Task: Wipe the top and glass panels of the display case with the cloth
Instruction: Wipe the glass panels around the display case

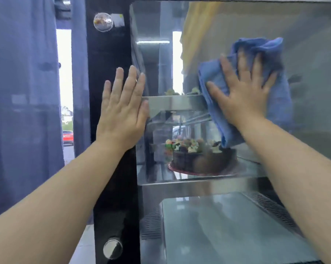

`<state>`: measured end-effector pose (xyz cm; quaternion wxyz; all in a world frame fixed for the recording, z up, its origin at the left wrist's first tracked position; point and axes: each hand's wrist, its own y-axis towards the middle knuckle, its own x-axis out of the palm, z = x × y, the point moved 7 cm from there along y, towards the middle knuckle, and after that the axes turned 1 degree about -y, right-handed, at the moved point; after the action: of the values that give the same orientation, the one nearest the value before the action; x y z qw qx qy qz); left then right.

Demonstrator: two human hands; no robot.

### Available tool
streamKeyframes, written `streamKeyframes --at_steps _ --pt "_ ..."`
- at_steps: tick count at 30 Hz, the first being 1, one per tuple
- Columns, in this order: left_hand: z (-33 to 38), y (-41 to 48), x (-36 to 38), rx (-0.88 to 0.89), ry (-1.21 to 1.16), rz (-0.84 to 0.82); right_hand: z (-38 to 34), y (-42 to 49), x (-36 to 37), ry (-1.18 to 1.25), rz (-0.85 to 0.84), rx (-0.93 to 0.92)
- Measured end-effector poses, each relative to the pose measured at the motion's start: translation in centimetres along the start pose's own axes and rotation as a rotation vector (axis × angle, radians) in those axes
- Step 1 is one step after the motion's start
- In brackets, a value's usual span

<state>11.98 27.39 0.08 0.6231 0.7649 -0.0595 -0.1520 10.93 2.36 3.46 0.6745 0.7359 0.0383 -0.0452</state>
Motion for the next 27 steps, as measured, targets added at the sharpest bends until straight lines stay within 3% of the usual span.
streamKeyframes --at_steps 1,2,5,7,8,9,13,15,17,20,23,25,27 --pt "0.0 -0.1 0.1 0.003 -0.001 -0.006 -1.4 0.5 0.1 -0.01 0.003 0.077" --pt "0.0 -0.1 0.1 0.003 -0.003 -0.007 -3.7 0.3 0.3 -0.007 0.009 0.026" --pt "-0.1 0.0 0.0 0.018 -0.012 0.013 -9.0 -3.9 0.9 0.045 0.015 -0.569" --pt "-0.1 0.0 0.1 0.019 -0.022 0.013 -6.9 -4.5 -0.2 0.077 0.012 -0.886" --pt "-0.1 -0.1 0.2 0.013 -0.029 0.011 -5.2 -3.3 -0.8 0.104 0.026 -0.908" --pt "-0.2 -0.2 0.2 0.008 -0.034 0.014 -3.6 -1.2 -1.2 0.128 0.029 -0.811" --pt "0.1 -0.1 0.3 0.007 -0.059 0.006 -0.8 6.4 -1.3 0.036 -0.051 -0.061" --pt "0.0 -0.4 0.0 0.007 -0.108 0.002 -2.9 5.9 -1.1 0.015 -0.077 0.013" --pt "-0.1 -1.4 -0.6 -0.018 -0.204 0.031 -4.9 1.7 -0.5 0.022 -0.068 -0.128" --pt "0.9 -6.7 -1.2 -0.102 -0.191 0.055 -5.2 -13.5 1.4 0.08 -0.071 -0.467" --pt "4.8 -14.3 0.0 -0.019 -0.135 -0.04 -2.0 -26.9 2.9 -0.033 -0.143 -0.859" --pt "6.4 -18.0 1.9 0.068 -0.083 -0.121 0.3 -27.9 3.0 -0.024 -0.161 -1.002" --pt "6.5 -19.3 3.4 0.108 0.0 -0.142 1.5 -24.3 2.8 -0.013 -0.135 -0.973"
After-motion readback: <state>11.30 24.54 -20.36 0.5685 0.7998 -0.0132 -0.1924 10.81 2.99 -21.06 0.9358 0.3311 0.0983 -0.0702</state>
